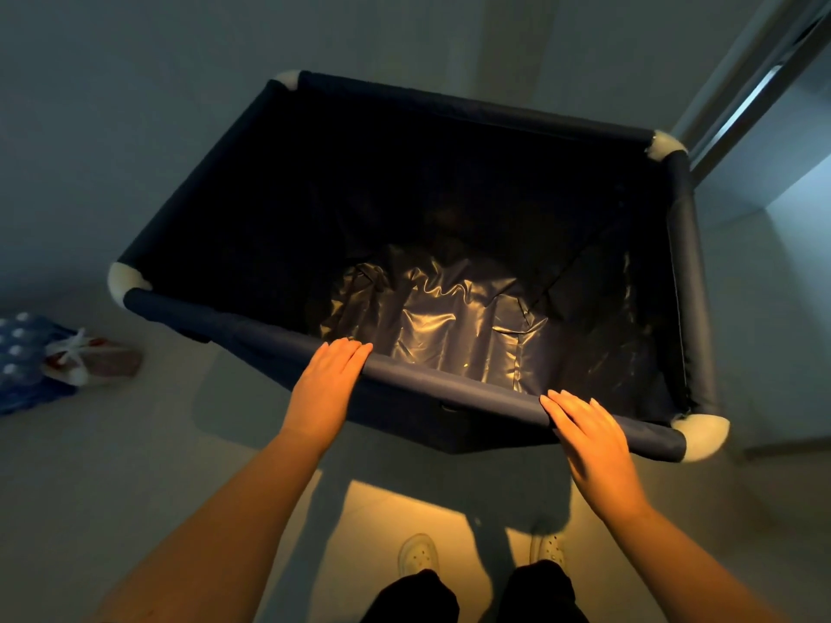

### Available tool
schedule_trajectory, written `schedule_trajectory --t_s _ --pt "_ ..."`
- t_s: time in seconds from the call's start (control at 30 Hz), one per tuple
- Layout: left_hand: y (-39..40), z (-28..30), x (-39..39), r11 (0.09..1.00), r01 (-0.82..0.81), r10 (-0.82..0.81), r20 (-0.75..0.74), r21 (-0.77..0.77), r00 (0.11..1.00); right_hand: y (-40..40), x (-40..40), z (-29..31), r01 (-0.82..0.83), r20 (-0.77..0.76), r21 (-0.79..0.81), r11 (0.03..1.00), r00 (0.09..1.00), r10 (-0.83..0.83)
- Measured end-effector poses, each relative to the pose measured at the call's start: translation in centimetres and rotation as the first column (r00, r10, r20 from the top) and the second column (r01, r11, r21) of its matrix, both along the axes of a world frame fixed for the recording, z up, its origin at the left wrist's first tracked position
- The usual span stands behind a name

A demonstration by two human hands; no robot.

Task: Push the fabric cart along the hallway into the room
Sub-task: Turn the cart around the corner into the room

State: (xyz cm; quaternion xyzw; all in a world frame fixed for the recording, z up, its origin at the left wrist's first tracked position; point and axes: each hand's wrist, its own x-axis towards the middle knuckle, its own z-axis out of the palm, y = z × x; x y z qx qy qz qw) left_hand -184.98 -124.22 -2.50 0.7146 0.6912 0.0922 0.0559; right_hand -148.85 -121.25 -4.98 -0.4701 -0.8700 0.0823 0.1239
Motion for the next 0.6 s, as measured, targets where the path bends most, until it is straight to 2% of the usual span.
schedule_trajectory --t_s 0.3,0.6 --pt "-3.1 -0.8 4.6 0.998 -0.033 0.033 0.013 0.058 0.999 1.2 5.4 -0.5 -0.132 -0.04 0.005 0.991 0.991 0.132" --pt "-5.4 -0.9 11.1 0.989 -0.149 0.15 0.03 -0.012 0.988 2.7 11.1 -0.5 -0.225 -0.069 -0.003 0.974 0.972 0.224"
